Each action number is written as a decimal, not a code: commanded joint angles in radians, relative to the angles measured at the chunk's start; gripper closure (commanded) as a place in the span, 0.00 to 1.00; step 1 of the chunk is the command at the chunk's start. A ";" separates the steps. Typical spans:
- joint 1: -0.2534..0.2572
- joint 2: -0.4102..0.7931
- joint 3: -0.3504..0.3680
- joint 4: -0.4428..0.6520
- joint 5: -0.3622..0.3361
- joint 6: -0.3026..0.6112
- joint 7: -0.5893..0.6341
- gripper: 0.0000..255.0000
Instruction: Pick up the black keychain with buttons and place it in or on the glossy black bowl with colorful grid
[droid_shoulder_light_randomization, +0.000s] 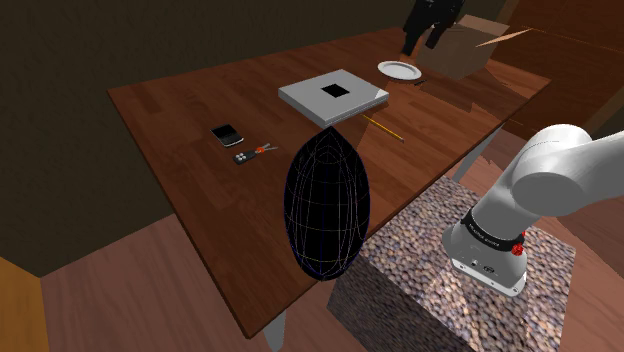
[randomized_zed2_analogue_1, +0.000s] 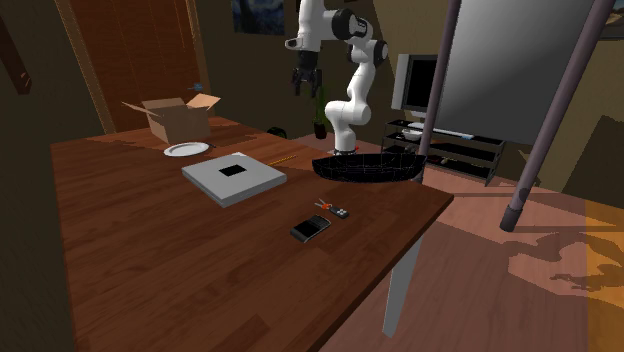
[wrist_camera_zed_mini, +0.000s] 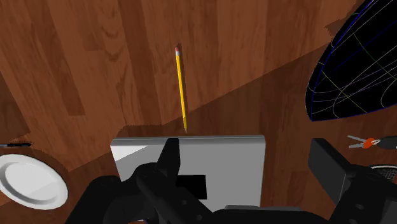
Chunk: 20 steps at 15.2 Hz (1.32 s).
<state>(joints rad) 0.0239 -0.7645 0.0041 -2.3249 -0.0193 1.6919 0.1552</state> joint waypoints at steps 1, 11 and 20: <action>0.000 0.000 0.000 0.000 0.000 0.000 0.000 0.00; 0.013 0.199 0.208 -0.006 0.092 0.175 0.325 0.00; 0.000 0.491 0.378 0.119 0.080 0.314 0.628 0.00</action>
<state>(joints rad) 0.0282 -0.3141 0.3666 -2.2296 0.0687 1.9945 0.7489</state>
